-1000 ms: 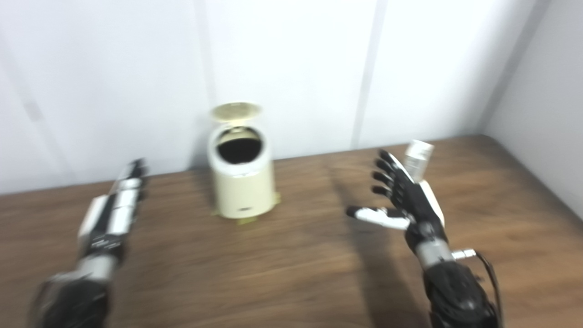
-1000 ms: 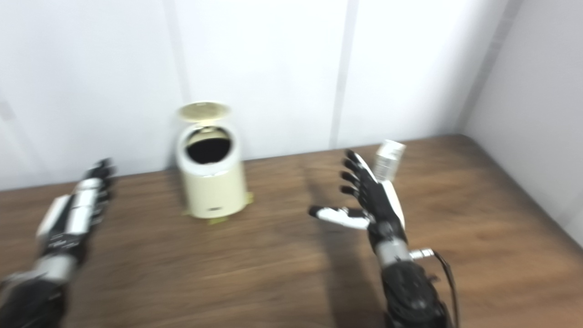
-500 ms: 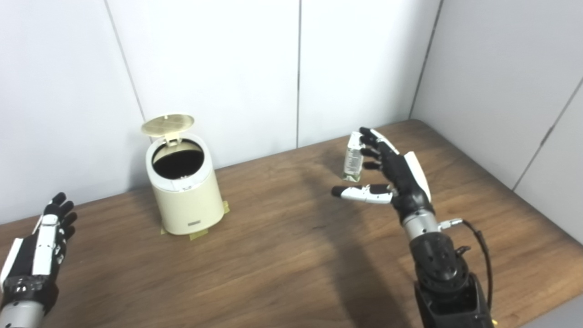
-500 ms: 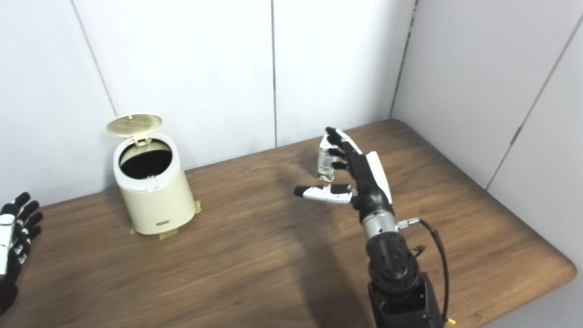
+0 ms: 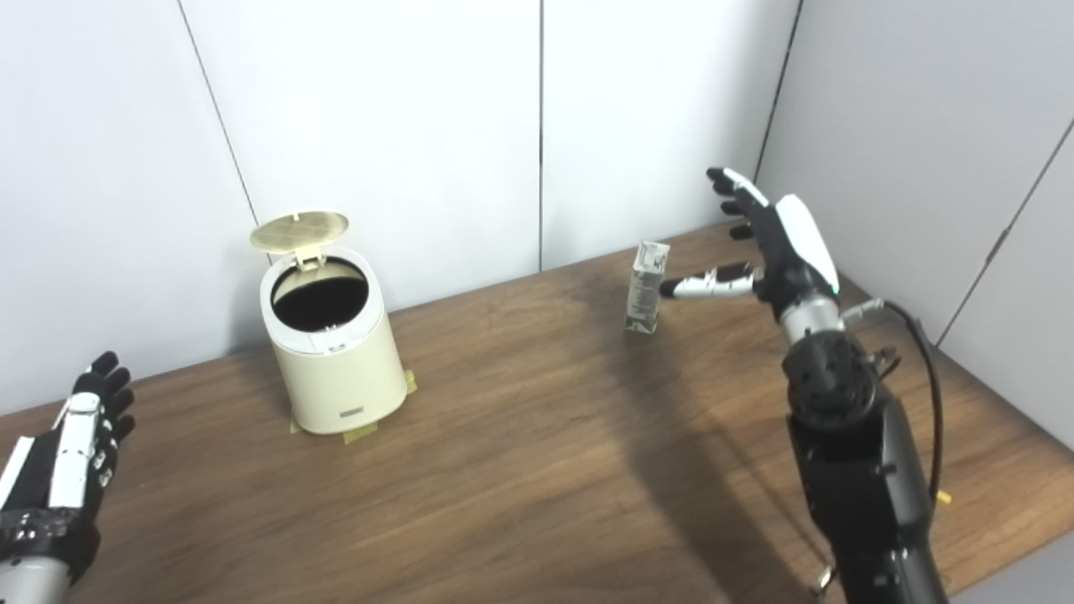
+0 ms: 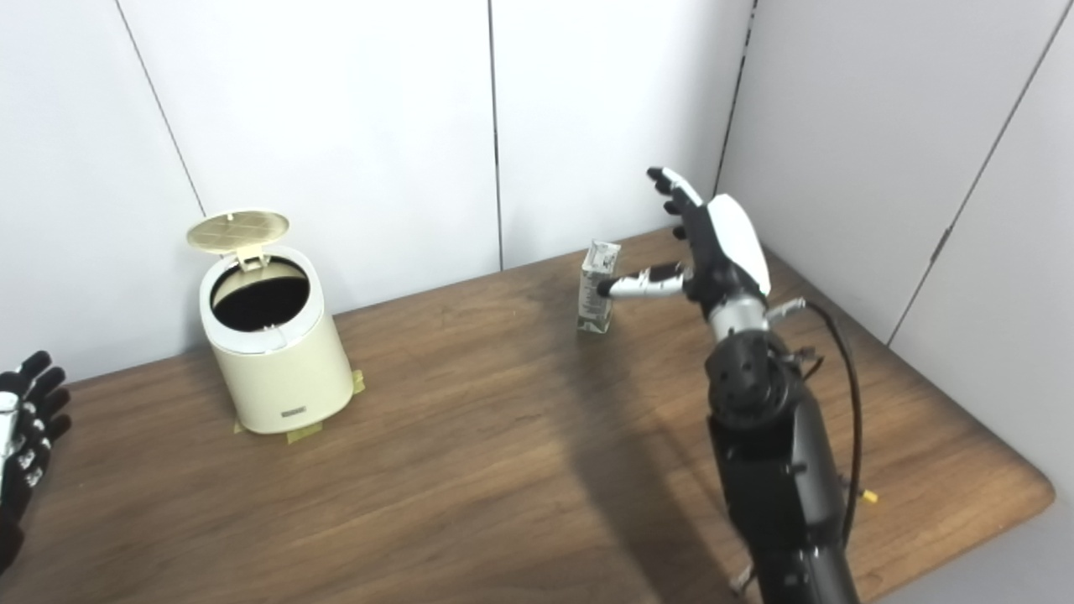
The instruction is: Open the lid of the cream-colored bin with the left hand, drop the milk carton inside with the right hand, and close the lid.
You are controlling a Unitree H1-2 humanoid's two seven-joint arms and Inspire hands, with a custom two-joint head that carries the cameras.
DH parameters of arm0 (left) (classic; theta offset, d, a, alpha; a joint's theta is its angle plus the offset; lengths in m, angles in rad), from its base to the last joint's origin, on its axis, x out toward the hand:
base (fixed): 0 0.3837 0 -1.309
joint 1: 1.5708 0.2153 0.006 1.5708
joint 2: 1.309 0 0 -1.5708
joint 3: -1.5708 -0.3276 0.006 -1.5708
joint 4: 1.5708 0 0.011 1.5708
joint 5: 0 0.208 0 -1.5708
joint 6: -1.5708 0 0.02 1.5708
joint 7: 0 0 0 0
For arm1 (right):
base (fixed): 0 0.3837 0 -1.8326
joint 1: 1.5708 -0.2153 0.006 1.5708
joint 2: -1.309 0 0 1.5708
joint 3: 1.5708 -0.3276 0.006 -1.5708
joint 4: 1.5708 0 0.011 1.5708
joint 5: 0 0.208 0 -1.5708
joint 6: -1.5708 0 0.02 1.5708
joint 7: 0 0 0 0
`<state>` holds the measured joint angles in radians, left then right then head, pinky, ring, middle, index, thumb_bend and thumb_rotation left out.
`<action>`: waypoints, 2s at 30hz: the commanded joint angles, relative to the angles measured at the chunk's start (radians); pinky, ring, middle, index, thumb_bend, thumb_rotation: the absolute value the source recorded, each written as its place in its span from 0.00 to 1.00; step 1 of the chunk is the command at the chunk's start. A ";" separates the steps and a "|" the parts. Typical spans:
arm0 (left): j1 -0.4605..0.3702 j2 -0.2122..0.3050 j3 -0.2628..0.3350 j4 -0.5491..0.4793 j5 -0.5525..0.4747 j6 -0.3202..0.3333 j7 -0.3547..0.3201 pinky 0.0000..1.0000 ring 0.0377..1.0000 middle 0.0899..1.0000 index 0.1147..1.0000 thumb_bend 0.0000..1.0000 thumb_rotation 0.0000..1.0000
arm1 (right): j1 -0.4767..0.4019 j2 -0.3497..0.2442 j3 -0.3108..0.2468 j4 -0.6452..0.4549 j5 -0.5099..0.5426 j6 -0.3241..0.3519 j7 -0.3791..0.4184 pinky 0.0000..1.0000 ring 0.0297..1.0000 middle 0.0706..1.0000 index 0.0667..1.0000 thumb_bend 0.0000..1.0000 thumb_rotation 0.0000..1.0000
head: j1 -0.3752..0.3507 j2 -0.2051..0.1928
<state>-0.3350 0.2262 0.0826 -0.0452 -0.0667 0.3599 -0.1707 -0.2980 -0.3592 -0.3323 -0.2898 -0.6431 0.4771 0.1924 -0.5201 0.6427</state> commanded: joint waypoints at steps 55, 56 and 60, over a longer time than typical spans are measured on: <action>-0.006 0.033 -0.039 -0.114 0.047 0.035 0.018 1.00 1.00 0.97 1.00 0.35 1.00 | -0.302 -0.173 0.280 0.722 0.174 -0.108 -0.255 0.65 0.68 0.69 0.66 0.91 0.04 | 0.042 0.022; -0.006 0.034 -0.039 -0.116 0.047 0.038 0.018 1.00 1.00 0.97 1.00 0.35 1.00 | -0.300 -0.173 0.280 0.725 0.178 -0.118 -0.265 0.63 0.66 0.67 0.64 0.90 0.03 | 0.042 0.023; -0.006 0.038 -0.040 -0.104 0.047 0.022 0.013 1.00 1.00 0.98 1.00 0.36 1.00 | -0.298 -0.163 0.277 0.734 0.202 -0.136 -0.294 0.54 0.57 0.59 0.58 0.88 0.02 | 0.042 0.025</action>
<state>-0.3070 0.2484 0.0365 -0.1213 -0.0251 0.4125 -0.1618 -0.5503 -0.5035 -0.0417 0.4564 -0.4479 0.3821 -0.0701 -0.4771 0.6673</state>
